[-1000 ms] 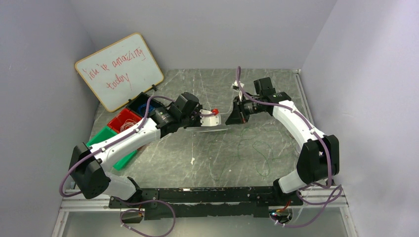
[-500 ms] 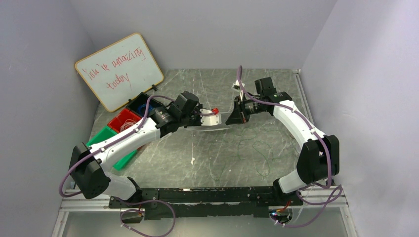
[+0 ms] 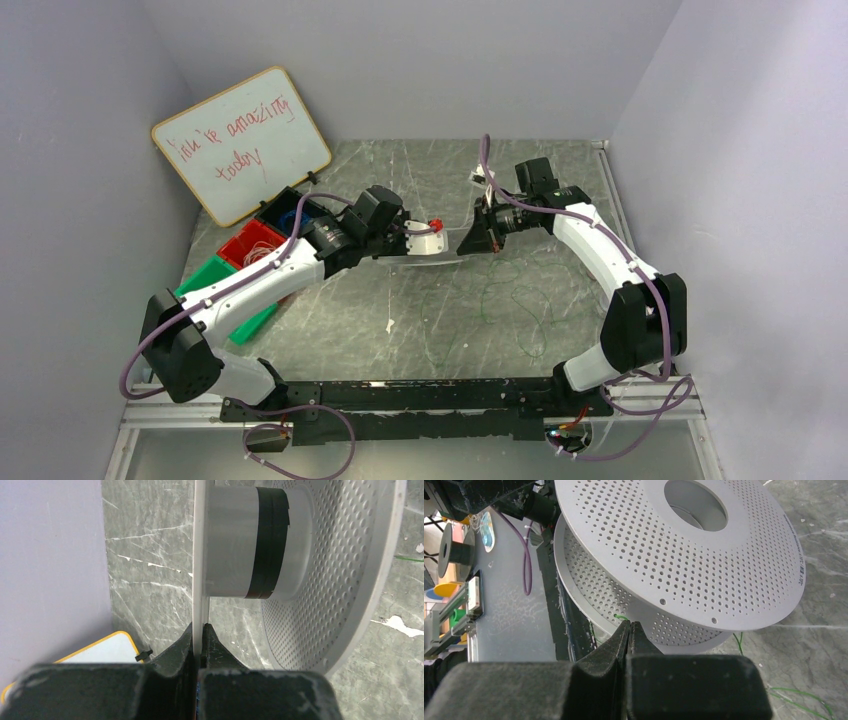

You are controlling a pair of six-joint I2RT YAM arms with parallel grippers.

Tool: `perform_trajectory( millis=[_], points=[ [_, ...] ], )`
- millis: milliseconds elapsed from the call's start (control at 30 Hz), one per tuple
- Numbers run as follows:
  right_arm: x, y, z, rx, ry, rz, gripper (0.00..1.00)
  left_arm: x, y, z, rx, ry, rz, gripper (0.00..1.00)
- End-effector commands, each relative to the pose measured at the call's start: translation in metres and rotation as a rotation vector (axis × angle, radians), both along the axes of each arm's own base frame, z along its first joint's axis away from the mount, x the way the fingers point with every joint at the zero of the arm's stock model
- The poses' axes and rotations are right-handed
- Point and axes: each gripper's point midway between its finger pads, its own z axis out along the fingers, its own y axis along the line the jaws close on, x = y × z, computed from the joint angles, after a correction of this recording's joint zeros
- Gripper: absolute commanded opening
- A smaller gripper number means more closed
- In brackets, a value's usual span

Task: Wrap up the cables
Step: Place the cable reel at the center of the board.

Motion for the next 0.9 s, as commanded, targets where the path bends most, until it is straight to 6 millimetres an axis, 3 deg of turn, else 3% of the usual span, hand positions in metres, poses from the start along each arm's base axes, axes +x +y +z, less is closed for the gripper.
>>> perform_trajectory(
  millis=[0, 700, 867],
  points=[
    [-0.001, 0.006, 0.018, 0.041, -0.059, 0.048, 0.0, 0.007, -0.013, 0.05, -0.135, -0.088, -0.006, 0.03],
    [-0.011, 0.015, 0.007, -0.003, -0.05, 0.103, 0.0, 0.004, -0.016, 0.046, -0.136, -0.066, -0.024, 0.02],
    [-0.009, 0.009, 0.023, -0.005, -0.12, 0.097, 0.13, 0.003, -0.015, 0.047, -0.135, -0.07, -0.025, 0.02]
  ],
)
